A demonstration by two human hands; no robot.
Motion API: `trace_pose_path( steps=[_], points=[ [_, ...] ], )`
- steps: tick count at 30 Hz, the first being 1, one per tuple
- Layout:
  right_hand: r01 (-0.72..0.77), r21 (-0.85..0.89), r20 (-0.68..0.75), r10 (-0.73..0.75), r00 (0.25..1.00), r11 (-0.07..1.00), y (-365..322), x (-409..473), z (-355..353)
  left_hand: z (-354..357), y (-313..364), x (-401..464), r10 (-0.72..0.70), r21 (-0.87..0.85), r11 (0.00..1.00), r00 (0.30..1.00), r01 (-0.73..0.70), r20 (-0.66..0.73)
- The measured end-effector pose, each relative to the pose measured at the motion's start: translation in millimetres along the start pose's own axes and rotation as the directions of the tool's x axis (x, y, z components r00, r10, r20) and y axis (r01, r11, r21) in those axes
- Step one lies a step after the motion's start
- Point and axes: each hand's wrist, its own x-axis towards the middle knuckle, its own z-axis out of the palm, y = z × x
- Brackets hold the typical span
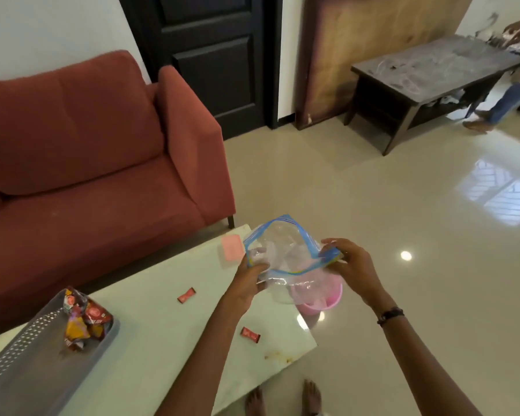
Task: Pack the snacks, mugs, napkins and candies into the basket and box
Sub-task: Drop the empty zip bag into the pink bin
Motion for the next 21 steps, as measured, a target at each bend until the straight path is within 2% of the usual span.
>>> trace_pose_path(
  steps=[3, 7, 10, 13, 16, 18, 21],
  points=[
    [-0.074, -0.114, -0.036, 0.07, 0.997, 0.991, 53, 36, -12, 20, -24, 32, -0.059, 0.062, 0.996, 0.998, 0.059, -0.013],
    [-0.185, -0.291, -0.068, 0.172, 0.983, 0.939, 147, 86, -16, 44, -75, 94, -0.11, 0.175, 0.976, 0.988, 0.128, -0.109],
    [-0.278, -0.366, -0.116, 0.253, 0.96, 0.888, 221, 114, -4, 66, -126, 146, -0.103, 0.266, 0.956, 0.99, 0.125, -0.097],
    [-0.32, -0.467, -0.068, 0.328, 0.942, 0.824, 298, 133, 23, 84, -180, 199, -0.13, 0.351, 0.925, 0.989, 0.145, -0.065],
    [-0.286, -0.543, 0.016, 0.35, 0.937, 0.79, 369, 150, 58, 89, -236, 249, -0.17, 0.405, 0.897, 0.984, 0.179, -0.058],
    [-0.199, -0.6, 0.126, 0.337, 0.933, 0.775, 413, 156, 85, 87, -267, 274, -0.184, 0.424, 0.884, 0.98, 0.198, -0.074],
    [-0.009, -0.712, 0.36, 0.375, 0.854, 0.703, 476, 159, 123, 75, -302, 303, -0.199, 0.45, 0.865, 0.975, 0.221, -0.097]
  ],
)
